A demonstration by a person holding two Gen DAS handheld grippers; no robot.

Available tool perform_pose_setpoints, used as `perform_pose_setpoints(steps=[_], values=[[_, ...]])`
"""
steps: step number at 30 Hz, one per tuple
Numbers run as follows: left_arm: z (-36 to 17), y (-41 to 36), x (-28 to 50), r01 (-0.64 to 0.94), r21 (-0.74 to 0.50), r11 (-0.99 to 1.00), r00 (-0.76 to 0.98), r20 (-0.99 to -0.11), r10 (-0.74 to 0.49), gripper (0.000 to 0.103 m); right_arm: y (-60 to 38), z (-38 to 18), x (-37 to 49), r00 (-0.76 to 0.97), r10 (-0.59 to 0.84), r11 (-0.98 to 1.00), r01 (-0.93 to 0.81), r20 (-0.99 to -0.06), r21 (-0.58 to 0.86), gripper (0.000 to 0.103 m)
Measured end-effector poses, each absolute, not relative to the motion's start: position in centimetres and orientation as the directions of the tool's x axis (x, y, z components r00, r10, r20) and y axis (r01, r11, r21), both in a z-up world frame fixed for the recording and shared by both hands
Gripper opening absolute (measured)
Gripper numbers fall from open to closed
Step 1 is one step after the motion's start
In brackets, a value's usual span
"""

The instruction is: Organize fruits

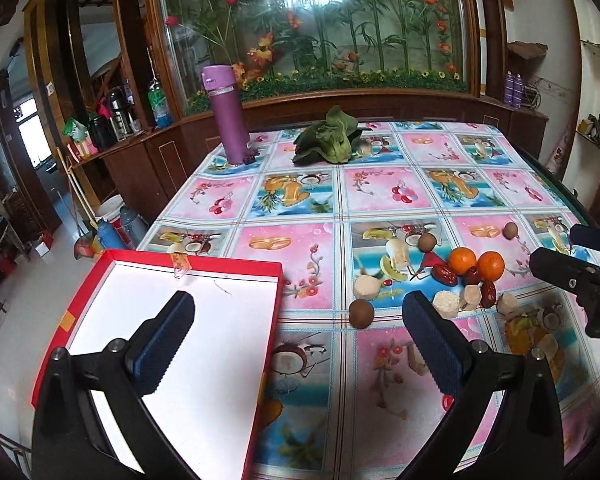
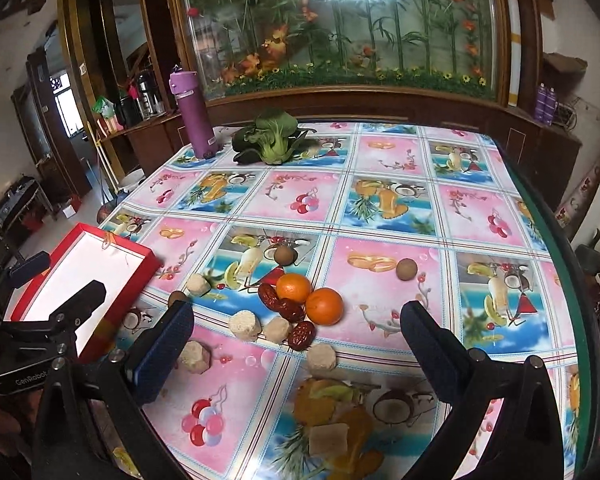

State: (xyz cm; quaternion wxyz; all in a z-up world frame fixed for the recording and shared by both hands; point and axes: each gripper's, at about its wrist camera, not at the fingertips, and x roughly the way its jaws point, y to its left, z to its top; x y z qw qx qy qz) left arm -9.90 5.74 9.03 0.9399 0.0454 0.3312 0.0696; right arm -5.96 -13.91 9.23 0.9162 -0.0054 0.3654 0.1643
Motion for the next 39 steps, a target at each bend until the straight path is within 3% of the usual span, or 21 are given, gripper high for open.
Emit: perform_pose_setpoints(steps=[28, 30, 32, 39], values=[[8.9, 6.0, -9.1, -0.112, 0.120, 0.986, 0.747, -0.644, 0.163, 0.103, -14.4, 7.1, -4.3, 0.663, 0.262, 0.950, -0.305, -0.701, 0.066, 0.102], [8.5, 5.8, -8.3, -0.091, 0.116, 0.989, 0.735, -0.662, 0.145, 0.103, -14.7, 6.2, -3.5, 0.653, 0.241, 0.953, -0.298, -0.717, 0.049, 0.099], [8.2, 5.6, -7.4, -0.062, 0.105, 0.993, 0.726, -0.678, 0.117, 0.103, -14.9, 5.5, -2.5, 0.628, 0.247, 0.950, -0.305, -0.738, 0.059, 0.086], [7.3, 3.7, -2.6, 0.135, 0.068, 0.988, 0.672, -0.739, -0.041, 0.103, -14.2, 3.4, 0.1, 0.563, 0.262, 0.942, -0.324, -0.783, 0.082, 0.060]])
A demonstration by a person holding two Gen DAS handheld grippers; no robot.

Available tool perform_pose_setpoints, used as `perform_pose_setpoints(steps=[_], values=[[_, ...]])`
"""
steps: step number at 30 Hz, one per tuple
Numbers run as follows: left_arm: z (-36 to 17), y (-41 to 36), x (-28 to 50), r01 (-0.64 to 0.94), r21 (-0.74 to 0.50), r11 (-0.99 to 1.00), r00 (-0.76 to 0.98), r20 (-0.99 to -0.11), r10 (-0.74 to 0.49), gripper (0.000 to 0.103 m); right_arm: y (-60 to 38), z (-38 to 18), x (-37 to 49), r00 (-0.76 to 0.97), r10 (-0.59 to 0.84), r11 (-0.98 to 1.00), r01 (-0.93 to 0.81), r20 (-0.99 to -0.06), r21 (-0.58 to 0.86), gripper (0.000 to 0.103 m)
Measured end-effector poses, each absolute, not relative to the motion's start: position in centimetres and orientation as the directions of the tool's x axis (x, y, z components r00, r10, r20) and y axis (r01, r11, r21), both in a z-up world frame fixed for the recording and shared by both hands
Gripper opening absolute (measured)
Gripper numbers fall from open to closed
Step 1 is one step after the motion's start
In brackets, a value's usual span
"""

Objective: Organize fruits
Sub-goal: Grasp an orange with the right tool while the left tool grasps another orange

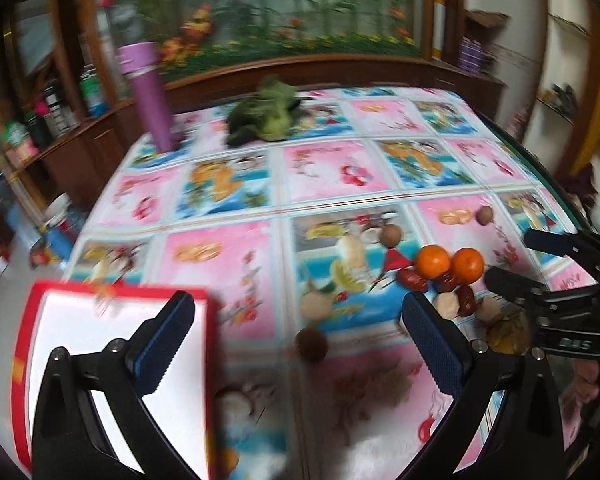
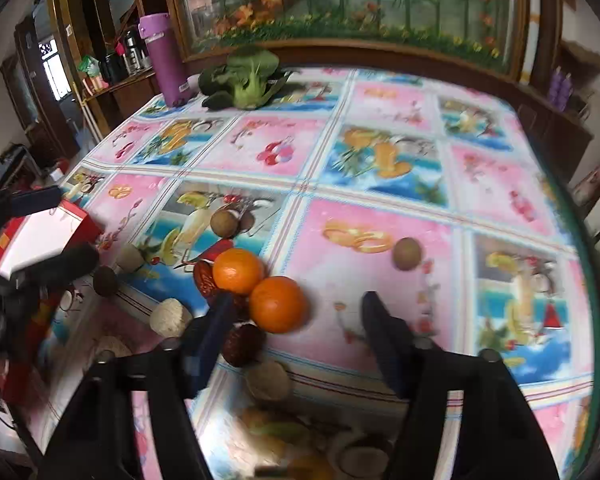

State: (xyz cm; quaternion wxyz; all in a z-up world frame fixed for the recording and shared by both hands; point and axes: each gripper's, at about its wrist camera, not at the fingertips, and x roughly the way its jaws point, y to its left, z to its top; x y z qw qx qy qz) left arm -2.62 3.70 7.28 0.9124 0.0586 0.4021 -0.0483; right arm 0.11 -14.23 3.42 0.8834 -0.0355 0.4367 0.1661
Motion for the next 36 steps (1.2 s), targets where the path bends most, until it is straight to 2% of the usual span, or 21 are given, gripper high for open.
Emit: perform_pose_setpoints(steps=[2, 4, 6, 10, 12, 13, 14, 15, 21, 28, 31, 33, 36], values=[[7.0, 3.1, -1.4, 0.199, 0.054, 0.979, 0.653, -0.752, -0.091, 0.103, -14.1, 2.9, 0.5, 0.551, 0.264, 0.942, -0.323, -0.791, 0.090, 0.051], [6.7, 2.3, -0.7, 0.298, 0.032, 0.954, 0.615, -0.771, -0.167, 0.103, -14.3, 2.6, 0.9, 0.531, 0.285, 0.939, -0.320, -0.798, 0.123, 0.051], [6.5, 1.7, -0.2, 0.357, 0.026, 0.934, 0.591, -0.780, -0.204, 0.093, -14.5, 2.4, 1.1, 0.518, 0.308, 0.936, -0.315, -0.798, 0.157, 0.051], [6.2, 0.6, 0.7, 0.419, 0.011, 0.908, 0.556, -0.794, -0.247, 0.081, -14.8, 1.9, 1.3, 0.485, 0.344, 0.925, -0.323, -0.804, 0.201, 0.051], [5.9, 0.0, 1.0, 0.443, -0.001, 0.896, 0.535, -0.802, -0.265, 0.069, -14.7, 1.7, 1.3, 0.483, 0.355, 0.920, -0.332, -0.800, 0.208, 0.051], [5.8, -0.4, 1.2, 0.458, -0.006, 0.889, 0.522, -0.807, -0.275, 0.068, -14.6, 1.8, 1.4, 0.479, 0.362, 0.917, -0.339, -0.800, 0.212, 0.047], [5.6, -0.8, 1.4, 0.468, -0.007, 0.884, 0.513, -0.812, -0.278, 0.068, -14.7, 1.8, 1.5, 0.477, 0.375, 0.912, -0.341, -0.795, 0.225, 0.036], [5.5, -1.1, 1.5, 0.476, -0.005, 0.879, 0.507, -0.816, -0.279, 0.068, -14.8, 1.7, 1.5, 0.470, 0.394, 0.906, -0.345, -0.790, 0.246, 0.032], [5.4, -2.1, 1.9, 0.523, 0.004, 0.852, 0.487, -0.822, -0.294, 0.063, -15.7, 2.3, 1.2, 0.504, 0.368, 0.921, -0.315, -0.781, 0.231, 0.032], [4.4, -5.2, 2.9, 0.580, 0.041, 0.814, 0.441, -0.855, -0.271, 0.063, -18.5, 3.6, 0.9, 0.578, 0.323, 0.946, -0.212, -0.750, 0.244, 0.032], [3.6, -6.2, 3.7, 0.580, 0.052, 0.813, 0.413, -0.879, -0.238, 0.056, -18.9, 3.7, 0.9, 0.574, 0.333, 0.943, -0.200, -0.748, 0.267, 0.032], [3.3, -6.7, 4.0, 0.589, 0.038, 0.807, 0.399, -0.882, -0.249, 0.047, -19.0, 3.8, 0.8, 0.575, 0.337, 0.942, -0.196, -0.746, 0.274, 0.032], [2.9, -7.2, 4.3, 0.596, 0.035, 0.802, 0.386, -0.889, -0.248, 0.042, -19.0, 3.8, 0.9, 0.575, 0.340, 0.940, -0.192, -0.744, 0.282, 0.032]])
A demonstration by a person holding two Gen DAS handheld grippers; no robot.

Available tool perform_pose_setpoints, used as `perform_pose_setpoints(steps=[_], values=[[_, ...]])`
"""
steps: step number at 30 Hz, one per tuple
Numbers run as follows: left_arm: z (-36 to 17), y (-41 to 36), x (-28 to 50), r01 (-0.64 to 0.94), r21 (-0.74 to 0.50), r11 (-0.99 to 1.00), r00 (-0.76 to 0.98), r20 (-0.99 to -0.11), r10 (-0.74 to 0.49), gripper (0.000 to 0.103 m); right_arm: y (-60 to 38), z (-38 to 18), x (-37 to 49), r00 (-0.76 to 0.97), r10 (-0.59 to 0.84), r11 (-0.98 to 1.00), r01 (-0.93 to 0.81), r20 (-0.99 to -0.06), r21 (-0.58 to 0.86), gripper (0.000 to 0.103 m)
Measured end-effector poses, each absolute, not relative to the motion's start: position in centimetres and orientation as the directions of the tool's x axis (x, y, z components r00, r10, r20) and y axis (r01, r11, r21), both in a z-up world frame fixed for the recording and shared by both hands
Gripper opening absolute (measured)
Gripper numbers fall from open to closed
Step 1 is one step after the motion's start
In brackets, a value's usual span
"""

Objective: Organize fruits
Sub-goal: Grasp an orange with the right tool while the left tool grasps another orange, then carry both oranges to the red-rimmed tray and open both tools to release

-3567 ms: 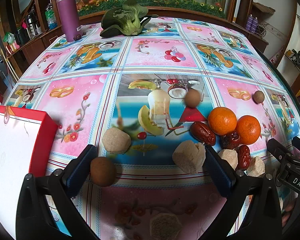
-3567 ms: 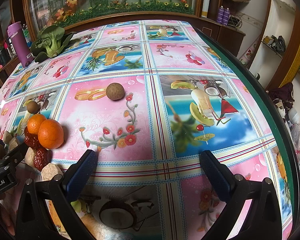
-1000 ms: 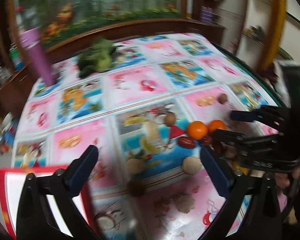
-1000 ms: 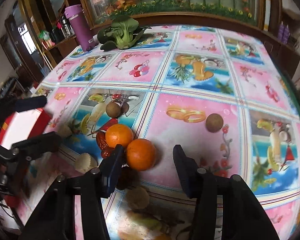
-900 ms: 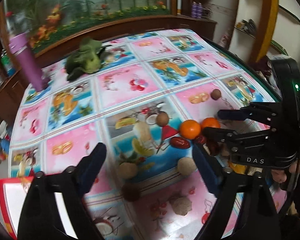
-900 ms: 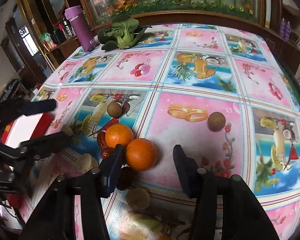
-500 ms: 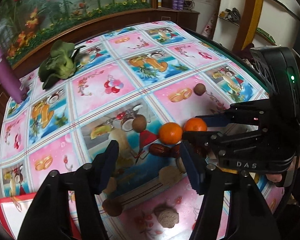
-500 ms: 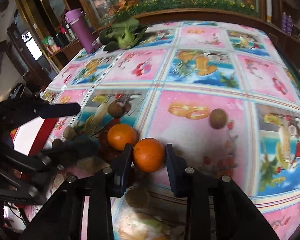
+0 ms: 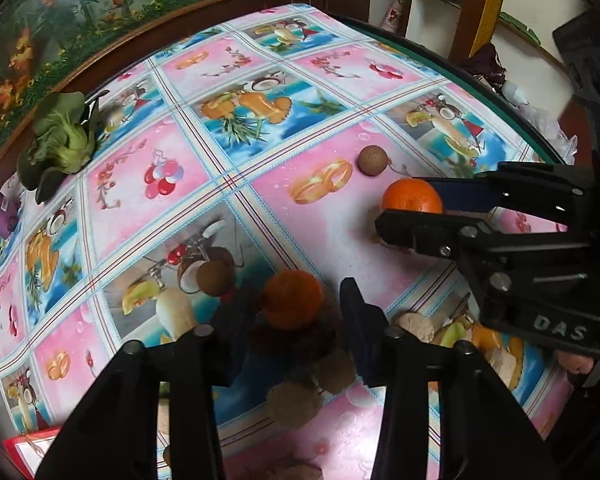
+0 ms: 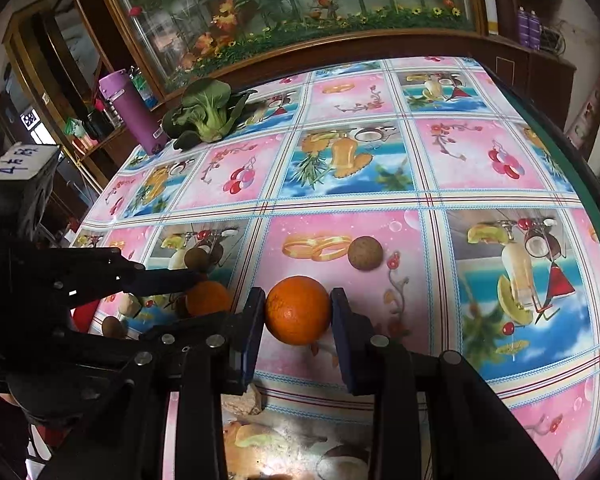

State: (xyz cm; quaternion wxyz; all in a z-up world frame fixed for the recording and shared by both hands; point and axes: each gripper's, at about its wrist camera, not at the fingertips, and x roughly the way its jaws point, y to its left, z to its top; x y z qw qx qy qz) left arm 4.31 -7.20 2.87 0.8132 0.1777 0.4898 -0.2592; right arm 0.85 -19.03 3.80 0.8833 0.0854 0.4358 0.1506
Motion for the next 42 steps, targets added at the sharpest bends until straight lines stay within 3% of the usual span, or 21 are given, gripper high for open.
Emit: perform_pose_setpoints(steps=[21, 30, 42], values=[[2.2, -5.3, 4.7, 0.478, -0.048, 0.877, 0.403, -0.875, -0.268, 0.031, -19.4, 4.1, 0.5, 0.590, 0.401, 0.913, -0.190, -0.701, 0.362, 0.032], [8.0, -0.8, -1.8, 0.333, -0.113, 0.936, 0.591, -0.749, -0.301, 0.031, -18.1, 4.6, -0.4, 0.597, 0.450, 0.887, -0.215, -0.664, 0.408, 0.032], [11.1, 13.5, -14.7, -0.045, -0.060, 0.997, 0.737, -0.676, -0.007, 0.031, -2.2, 7.1, -6.2, 0.434, 0.652, 0.750, -0.486, -0.621, 0.448, 0.032]])
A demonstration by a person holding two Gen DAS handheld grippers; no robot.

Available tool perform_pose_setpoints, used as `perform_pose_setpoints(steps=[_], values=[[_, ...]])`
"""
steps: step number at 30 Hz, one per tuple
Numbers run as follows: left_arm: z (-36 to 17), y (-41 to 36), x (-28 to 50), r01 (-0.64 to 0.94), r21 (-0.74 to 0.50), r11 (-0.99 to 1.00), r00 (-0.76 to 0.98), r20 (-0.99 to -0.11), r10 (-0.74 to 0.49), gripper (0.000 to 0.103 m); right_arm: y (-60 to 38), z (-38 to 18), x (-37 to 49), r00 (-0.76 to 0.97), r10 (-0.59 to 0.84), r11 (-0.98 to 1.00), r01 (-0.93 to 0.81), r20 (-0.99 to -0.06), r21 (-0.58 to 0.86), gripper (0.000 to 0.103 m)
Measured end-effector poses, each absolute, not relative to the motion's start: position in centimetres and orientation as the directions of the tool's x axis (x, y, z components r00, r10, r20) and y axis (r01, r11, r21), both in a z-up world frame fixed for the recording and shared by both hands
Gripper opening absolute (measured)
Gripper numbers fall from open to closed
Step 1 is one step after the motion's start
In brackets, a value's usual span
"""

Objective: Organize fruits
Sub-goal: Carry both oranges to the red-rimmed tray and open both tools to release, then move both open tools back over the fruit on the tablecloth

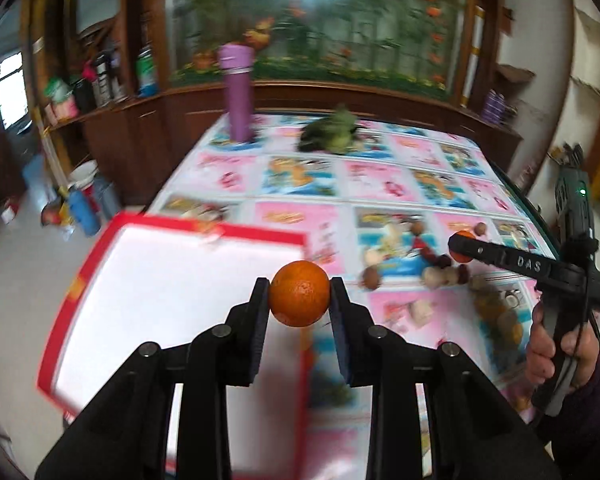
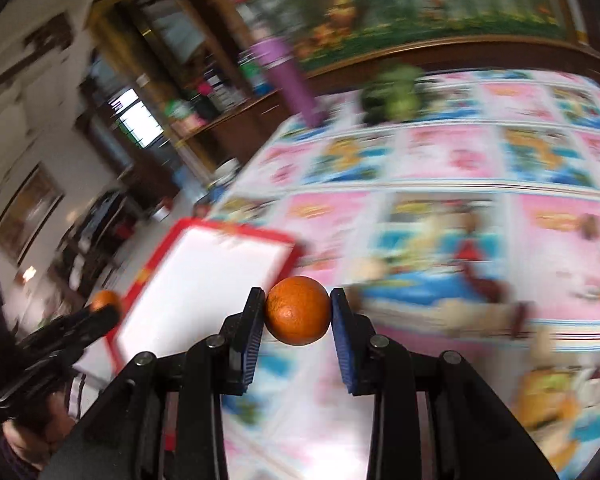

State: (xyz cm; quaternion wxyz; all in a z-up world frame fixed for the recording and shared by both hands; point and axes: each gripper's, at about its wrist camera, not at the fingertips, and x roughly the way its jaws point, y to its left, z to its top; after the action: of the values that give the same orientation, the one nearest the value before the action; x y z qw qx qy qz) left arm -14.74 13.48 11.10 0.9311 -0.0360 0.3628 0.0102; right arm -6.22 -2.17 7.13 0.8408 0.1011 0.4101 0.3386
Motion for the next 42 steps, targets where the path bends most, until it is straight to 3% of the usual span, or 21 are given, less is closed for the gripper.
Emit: perform_pose_setpoints(steps=[12, 25, 27, 29, 30, 35, 42], values=[[7.4, 23.3, -17.6, -0.285, -0.098, 0.954, 0.693, -0.708, 0.134, 0.032, 12.7, 4.7, -6.4, 0.299, 0.616, 0.713, -0.604, -0.728, 0.356, 0.032], [3.8, 27.1, -16.7, -0.399, -0.051, 0.916, 0.579, -0.788, 0.209, 0.032, 16.7, 2.8, -7.4, 0.261, 0.515, 0.740, -0.617, -0.817, 0.269, 0.033], [3.5, 27.1, -16.7, -0.407, -0.045, 0.912, 0.569, -0.794, 0.214, 0.033, 16.5, 2.8, -7.6, 0.246, 0.511, 0.737, -0.618, -0.823, 0.273, 0.037], [3.1, 27.1, -16.6, -0.412, -0.019, 0.911, 0.546, -0.806, 0.230, 0.033, 16.2, 3.0, -7.6, 0.248, 0.508, 0.743, -0.611, -0.825, 0.274, 0.055], [2.9, 27.1, -16.5, -0.412, -0.009, 0.911, 0.533, -0.814, 0.233, 0.034, 15.8, 3.2, -7.7, 0.258, 0.512, 0.747, -0.604, -0.819, 0.277, 0.057], [3.3, 26.6, -16.8, -0.425, 0.006, 0.905, 0.527, -0.812, 0.253, 0.064, 12.5, 5.3, -8.0, 0.296, 0.567, 0.736, -0.600, -0.768, 0.312, 0.059], [6.9, 23.7, -18.1, -0.408, 0.033, 0.912, 0.611, -0.732, 0.300, 0.078, 4.3, 8.7, -9.7, 0.423, 0.581, 0.765, -0.577, -0.695, 0.288, 0.061]])
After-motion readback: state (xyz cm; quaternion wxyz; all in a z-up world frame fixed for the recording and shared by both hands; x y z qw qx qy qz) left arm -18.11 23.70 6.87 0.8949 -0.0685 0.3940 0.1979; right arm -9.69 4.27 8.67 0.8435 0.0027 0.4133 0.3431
